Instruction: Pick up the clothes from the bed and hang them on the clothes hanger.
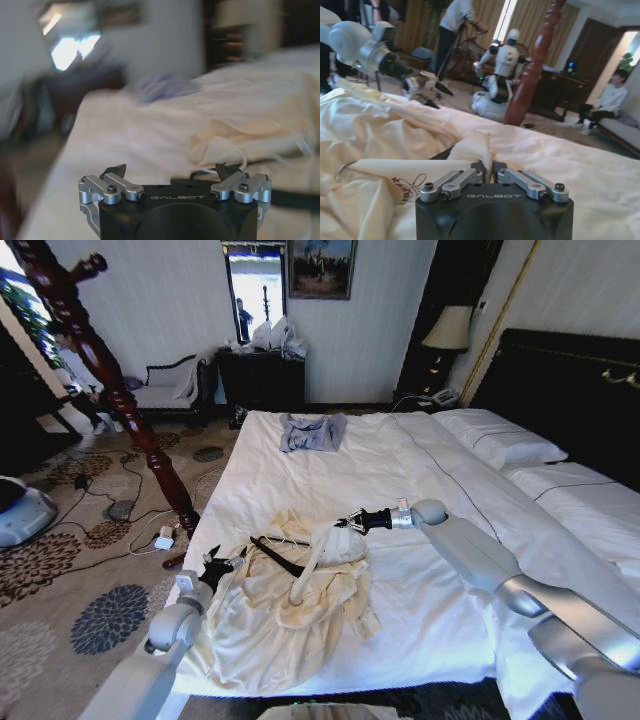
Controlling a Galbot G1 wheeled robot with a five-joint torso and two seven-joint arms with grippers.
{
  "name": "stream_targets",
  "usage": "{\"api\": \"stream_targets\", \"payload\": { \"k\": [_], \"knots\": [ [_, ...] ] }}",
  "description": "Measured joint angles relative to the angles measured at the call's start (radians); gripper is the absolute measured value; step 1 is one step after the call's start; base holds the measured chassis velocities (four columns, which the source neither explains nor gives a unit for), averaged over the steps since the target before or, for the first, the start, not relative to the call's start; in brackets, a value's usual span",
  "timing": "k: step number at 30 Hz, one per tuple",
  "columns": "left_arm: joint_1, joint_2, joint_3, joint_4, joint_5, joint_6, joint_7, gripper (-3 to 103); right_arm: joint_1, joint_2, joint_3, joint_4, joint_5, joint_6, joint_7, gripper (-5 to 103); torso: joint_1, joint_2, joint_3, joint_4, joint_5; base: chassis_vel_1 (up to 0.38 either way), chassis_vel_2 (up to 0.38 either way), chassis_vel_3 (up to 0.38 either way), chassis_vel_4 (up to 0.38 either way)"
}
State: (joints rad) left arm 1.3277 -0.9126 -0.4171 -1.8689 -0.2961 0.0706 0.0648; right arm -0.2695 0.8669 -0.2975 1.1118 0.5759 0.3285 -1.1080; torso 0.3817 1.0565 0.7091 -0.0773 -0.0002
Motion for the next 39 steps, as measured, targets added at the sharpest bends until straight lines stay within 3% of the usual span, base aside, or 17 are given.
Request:
{"api": "stream_targets", "payload": {
  "k": [2, 5, 6, 7, 9, 14, 15, 17, 20, 22, 31, 33, 39],
  "knots": [
    [-0.046, 0.096, 0.039, 0.025, 0.136, -0.098, 0.068, 100, -0.004, -0.006, 0.017, 0.008, 0.002, -0.017, 0.012, 18, 0.0, 0.0, 0.0, 0.0002, 0.0001, 0.0, 0.0, 0.0, 0.0],
    [-0.111, 0.155, 0.089, 0.047, 0.177, -0.137, 0.104, 100, -0.005, -0.011, 0.024, 0.008, 0.002, -0.019, 0.017, 24, 0.0, 0.0, 0.0, -0.0004, 0.0002, 0.0, 0.0, 0.0, 0.0],
    [-0.186, 0.195, 0.161, 0.07, 0.184, -0.152, 0.14, 100, -0.007, -0.016, 0.028, 0.008, 0.002, -0.018, 0.021, 34, 0.0, 0.0, 0.0, -0.0012, 0.0002, 0.0, 0.0, 0.0, 0.0],
    [-0.214, 0.206, 0.19, 0.08, 0.185, -0.154, 0.153, 100, -0.009, -0.018, 0.03, 0.008, 0.002, -0.017, 0.023, 40, 0.0, 0.0, 0.0, -0.0012, 0.0, 0.0, 0.0, 0.0, 0.0],
    [-0.248, 0.219, 0.231, 0.092, 0.187, -0.155, 0.173, 100, -0.013, -0.019, 0.032, 0.008, 0.002, -0.016, 0.025, 40, 0.0, 0.0, 0.0, -0.0014, 0.0003, 0.0, 0.0, 0.0, 0.0],
    [-0.322, 0.249, 0.362, 0.142, 0.221, -0.173, 0.251, 100, -0.025, -0.013, 0.034, 0.003, 0.0, -0.009, 0.04, 61, 0.0, 0.0, 0.0, 0.0002, 0.0001, 0.0, 0.0, 0.0, 0.0],
    [-0.328, 0.249, 0.378, 0.148, 0.226, -0.175, 0.259, 100, -0.027, -0.012, 0.034, 0.001, -0.001, -0.008, 0.041, 61, 0.0, 0.0, 0.0, 0.0003, 0.0001, 0.0, 0.0, 0.0, 0.0],
    [-0.357, 0.246, 0.439, 0.174, 0.25, -0.185, 0.272, 100, -0.035, -0.009, 0.034, -0.008, -0.002, -0.004, 0.048, 72, 0.0, 0.0, 0.0, -0.0003, 0.0, 0.0, 0.0, 0.0, 0.0],
    [-0.369, 0.24, 0.46, 0.186, 0.263, -0.187, 0.272, 100, -0.037, -0.008, 0.034, -0.012, -0.004, -0.003, 0.05, 78, 0.0, 0.0, 0.0, -0.0008, 0.0003, 0.0, 0.0, 0.0, 0.0],
    [-0.401, 0.216, 0.484, 0.226, 0.299, -0.194, 0.258, 100, -0.04, -0.007, 0.035, -0.014, -0.006, 0.001, 0.051, 93, 0.0, 0.0, 0.0, -0.0003, 0.0002, 0.0, 0.0, 0.0, 0.0],
    [-0.477, 0.141, 0.522, 0.324, 0.348, -0.205, 0.233, 99, -0.041, -0.005, 0.031, -0.014, -0.008, 0.006, 0.053, 100, 0.0, 0.0, 0.0, -0.0004, 0.0003, 0.0, 0.0, 0.0, 0.0],
    [-0.536, 0.074, 0.574, 0.387, 0.386, -0.226, 0.232, 98, -0.041, -0.003, 0.03, -0.01, -0.009, 0.007, 0.058, 100, 0.0, 0.0, 0.0, -0.0006, 0.0001, 0.0, 0.0, 0.0, 0.0],
    [-0.598, 0.035, 0.637, 0.453, 0.411, -0.249, 0.232, 98, -0.045, -0.004, 0.031, -0.002, -0.01, 0.009, 0.065, 100, 0.0, 0.0, 0.0, -0.0005, 0.0003, 0.0, 0.0, 0.0, 0.0]
  ]
}}
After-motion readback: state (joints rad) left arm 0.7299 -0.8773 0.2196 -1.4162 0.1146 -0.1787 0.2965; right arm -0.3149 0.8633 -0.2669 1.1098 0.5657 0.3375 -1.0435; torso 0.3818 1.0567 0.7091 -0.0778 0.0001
